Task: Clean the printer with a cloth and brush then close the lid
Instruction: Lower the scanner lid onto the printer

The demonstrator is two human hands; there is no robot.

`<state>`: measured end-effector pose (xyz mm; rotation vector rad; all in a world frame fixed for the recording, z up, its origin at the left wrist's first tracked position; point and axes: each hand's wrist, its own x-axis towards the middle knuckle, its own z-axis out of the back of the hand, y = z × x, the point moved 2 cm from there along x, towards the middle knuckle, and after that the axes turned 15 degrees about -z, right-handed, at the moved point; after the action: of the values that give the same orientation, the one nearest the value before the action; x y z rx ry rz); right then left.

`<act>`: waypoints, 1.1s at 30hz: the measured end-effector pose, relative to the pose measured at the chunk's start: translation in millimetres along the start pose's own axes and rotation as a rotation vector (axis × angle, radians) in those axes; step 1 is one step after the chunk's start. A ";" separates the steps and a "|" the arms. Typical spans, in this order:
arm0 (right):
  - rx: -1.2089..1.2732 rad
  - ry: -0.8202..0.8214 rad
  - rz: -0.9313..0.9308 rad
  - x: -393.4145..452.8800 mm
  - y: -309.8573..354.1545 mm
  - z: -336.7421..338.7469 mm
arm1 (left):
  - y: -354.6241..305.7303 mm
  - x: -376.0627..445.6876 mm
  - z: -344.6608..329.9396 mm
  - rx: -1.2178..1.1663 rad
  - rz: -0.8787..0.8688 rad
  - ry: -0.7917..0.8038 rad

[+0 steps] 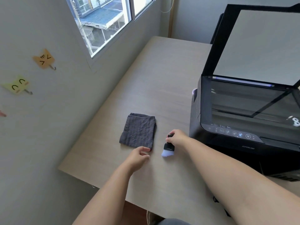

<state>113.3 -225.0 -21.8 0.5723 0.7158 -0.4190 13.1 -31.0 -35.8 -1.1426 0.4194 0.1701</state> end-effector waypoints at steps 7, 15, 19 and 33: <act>0.061 -0.055 -0.011 8.8 -3.2 -10.2 | 6.9 9.2 4.8 -0.053 -0.007 0.055; 0.198 -0.057 0.008 -7.3 -6.3 -7.5 | -0.2 9.9 1.0 -0.004 -0.015 0.051; 0.370 0.026 0.115 -42.9 -5.5 9.7 | -14.2 3.2 0.2 0.010 -0.040 0.047; 0.918 -0.170 0.324 -148.8 -125.2 207.7 | -228.9 27.6 -70.7 -0.247 -0.467 0.008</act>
<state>45.8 -425.3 168.7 1.4738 0.2209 -0.4748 99.7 -191.9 121.6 -1.4540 0.1310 -0.1964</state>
